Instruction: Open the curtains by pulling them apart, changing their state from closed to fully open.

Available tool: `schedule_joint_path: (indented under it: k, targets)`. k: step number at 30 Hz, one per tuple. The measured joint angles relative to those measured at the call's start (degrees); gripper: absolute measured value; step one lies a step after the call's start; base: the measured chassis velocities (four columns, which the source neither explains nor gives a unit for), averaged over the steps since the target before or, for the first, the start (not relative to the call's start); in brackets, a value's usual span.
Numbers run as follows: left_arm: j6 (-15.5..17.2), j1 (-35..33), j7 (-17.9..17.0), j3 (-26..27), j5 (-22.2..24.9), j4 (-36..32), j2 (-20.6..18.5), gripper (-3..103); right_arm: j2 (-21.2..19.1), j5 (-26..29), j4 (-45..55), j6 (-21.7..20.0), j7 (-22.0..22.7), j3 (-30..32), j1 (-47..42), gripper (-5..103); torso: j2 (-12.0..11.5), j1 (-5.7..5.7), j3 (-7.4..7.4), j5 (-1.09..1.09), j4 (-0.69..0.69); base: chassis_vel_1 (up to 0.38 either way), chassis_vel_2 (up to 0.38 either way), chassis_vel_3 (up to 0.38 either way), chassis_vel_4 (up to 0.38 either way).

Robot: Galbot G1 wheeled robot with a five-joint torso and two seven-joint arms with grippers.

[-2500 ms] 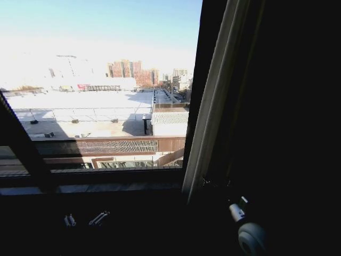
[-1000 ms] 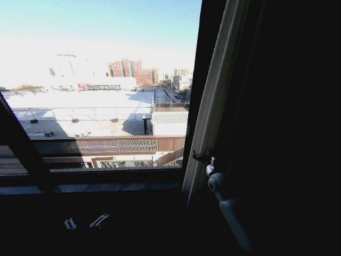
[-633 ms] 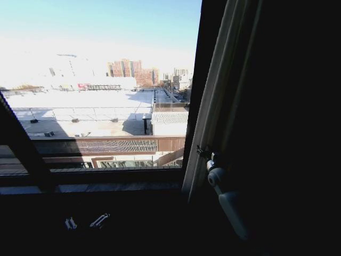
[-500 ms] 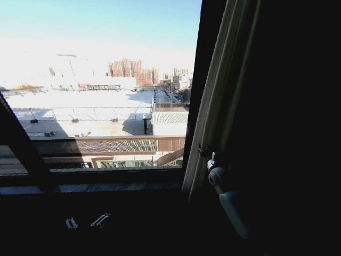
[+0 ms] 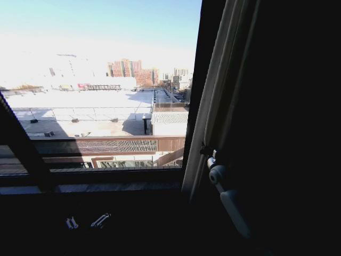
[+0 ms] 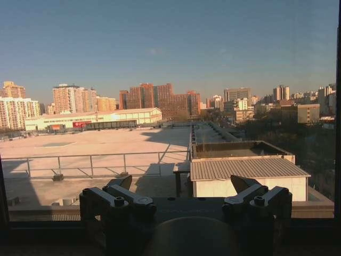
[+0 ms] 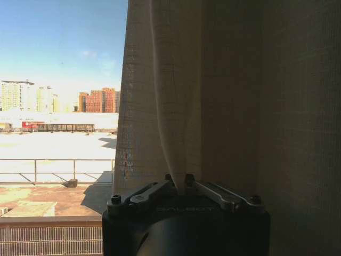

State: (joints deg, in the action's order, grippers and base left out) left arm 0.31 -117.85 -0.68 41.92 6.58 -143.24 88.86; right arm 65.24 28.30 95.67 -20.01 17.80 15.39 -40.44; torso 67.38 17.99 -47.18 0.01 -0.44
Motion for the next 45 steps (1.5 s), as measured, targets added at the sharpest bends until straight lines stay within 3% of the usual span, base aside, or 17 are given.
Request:
schedule_joint_path:
  k: [25,45]
  targets:
    - [0.14,0.45,0.15,-0.53,-0.05,0.0,-0.3,100,-2.11,2.78,4.66,-1.89,-0.1,2.45,-3.32,0,0.0,-0.01,0.0,-0.01,0.0,-0.009,-0.012,0.014,0.011]
    - [0.28,0.94,0.35,-1.36,-0.21,0.0,-0.26,100,-4.26,3.57,7.83,-2.02,0.21,2.89,-5.38,0,0.0,-0.01,0.0,-0.01,0.01,-0.265,-0.248,0.255,0.256]
